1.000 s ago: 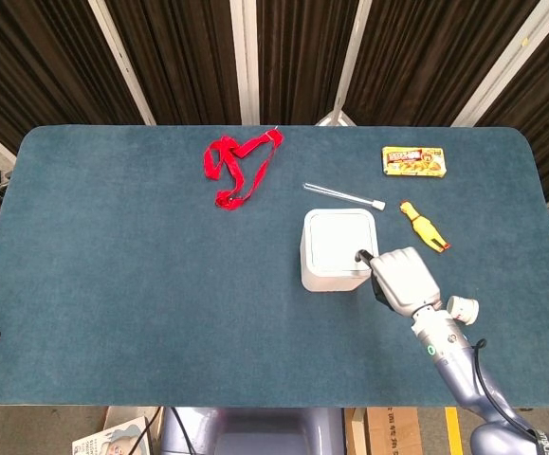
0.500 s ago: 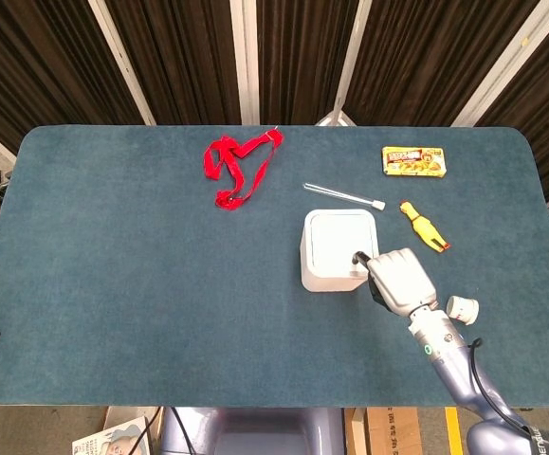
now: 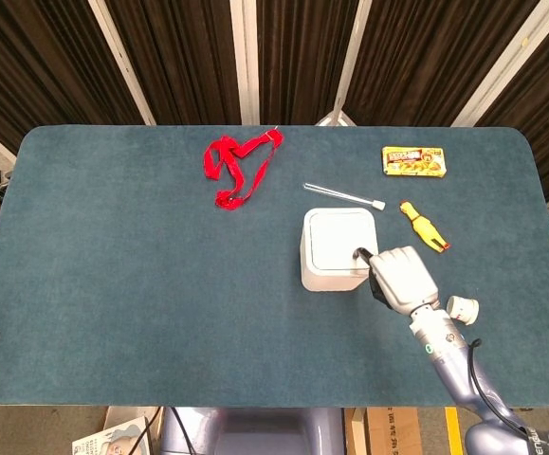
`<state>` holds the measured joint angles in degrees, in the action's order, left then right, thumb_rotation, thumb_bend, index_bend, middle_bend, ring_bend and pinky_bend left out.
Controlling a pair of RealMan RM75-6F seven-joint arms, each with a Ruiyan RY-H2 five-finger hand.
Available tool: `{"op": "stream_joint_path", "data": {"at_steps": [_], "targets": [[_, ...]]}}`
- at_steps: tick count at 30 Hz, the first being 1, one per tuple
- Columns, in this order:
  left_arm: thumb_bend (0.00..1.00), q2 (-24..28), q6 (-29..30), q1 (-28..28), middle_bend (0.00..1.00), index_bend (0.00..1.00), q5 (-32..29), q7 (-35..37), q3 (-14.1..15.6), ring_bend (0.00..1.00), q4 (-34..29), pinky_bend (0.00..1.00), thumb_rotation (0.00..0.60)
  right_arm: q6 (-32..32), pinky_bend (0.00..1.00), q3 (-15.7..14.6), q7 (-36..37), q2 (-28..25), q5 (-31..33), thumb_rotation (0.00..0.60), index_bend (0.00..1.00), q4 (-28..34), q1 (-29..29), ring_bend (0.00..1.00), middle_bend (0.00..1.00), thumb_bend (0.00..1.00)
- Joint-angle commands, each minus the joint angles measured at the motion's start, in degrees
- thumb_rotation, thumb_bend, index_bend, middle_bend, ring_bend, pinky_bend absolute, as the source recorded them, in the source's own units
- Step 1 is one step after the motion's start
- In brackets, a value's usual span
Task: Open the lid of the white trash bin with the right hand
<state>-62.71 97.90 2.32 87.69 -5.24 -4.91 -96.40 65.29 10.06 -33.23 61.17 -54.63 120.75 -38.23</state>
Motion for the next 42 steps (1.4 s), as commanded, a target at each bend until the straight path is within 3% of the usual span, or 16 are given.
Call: {"op": "stream_joint_path", "data": {"at_steps": [1,6,11,15,20,24,30,42], "targets": [[0.12,0.0,-0.1,0.0,0.02,0.1,0.0,-0.1,0.0,0.0,0.0,0.03,0.6,5.7,0.61,2.0,5.9,1.6,-4.8,0.6,0.24,-1.8,3.0,0.61,0.63,0.77],[0.12,0.0,-0.2,-0.1,0.02,0.1,0.0,-0.3,0.0,0.0,-0.2,0.03,0.6,8.4,0.34,1.9,5.1,0.4,-2.0,0.6,0.17,-3.0,5.0,0.32,0.29,0.52],[0.12,-0.1,-0.1,0.0,0.02,0.1,0.3,-0.6,0.2,0.0,-0.3,0.03,0.6,9.9,0.22,1.3,2.1,-0.9,1.0,0.6,0.16,-3.6,5.8,0.14,0.14,0.4],[0.12,0.0,-0.1,0.1,0.02,0.1,0.1,-0.6,0.1,0.0,-0.3,0.03,0.6,12.8,0.21,-0.1,3.7,-0.9,-1.2,0.6,0.16,-4.7,8.5,0.11,0.12,0.39],[0.12,0.1,-0.9,-0.3,0.02,0.1,0.7,-0.5,0.5,0.0,-0.4,0.03,0.6,16.5,0.19,-4.5,8.3,-1.4,-8.7,0.6,0.16,-6.8,13.8,0.11,0.12,0.39],[0.12,0.7,-1.5,-0.4,0.02,0.1,2.0,0.4,1.4,0.0,-0.7,0.03,0.6,21.1,0.19,-8.3,12.7,-0.8,-16.0,0.6,0.16,-11.6,18.9,0.11,0.12,0.39],[0.12,1.3,-1.7,-0.2,0.02,0.1,1.9,0.3,1.7,0.0,-1.3,0.03,0.6,27.6,0.19,-11.2,18.9,2.7,-22.2,0.6,0.16,-18.3,25.2,0.11,0.12,0.39],[0.12,3.5,-5.2,-0.6,0.03,0.12,1.3,0.0,3.3,0.0,-3.4,0.03,0.6,29.6,0.17,-12.4,18.7,7.7,-27.1,0.6,0.16,-25.2,29.1,0.11,0.12,0.39]]}}
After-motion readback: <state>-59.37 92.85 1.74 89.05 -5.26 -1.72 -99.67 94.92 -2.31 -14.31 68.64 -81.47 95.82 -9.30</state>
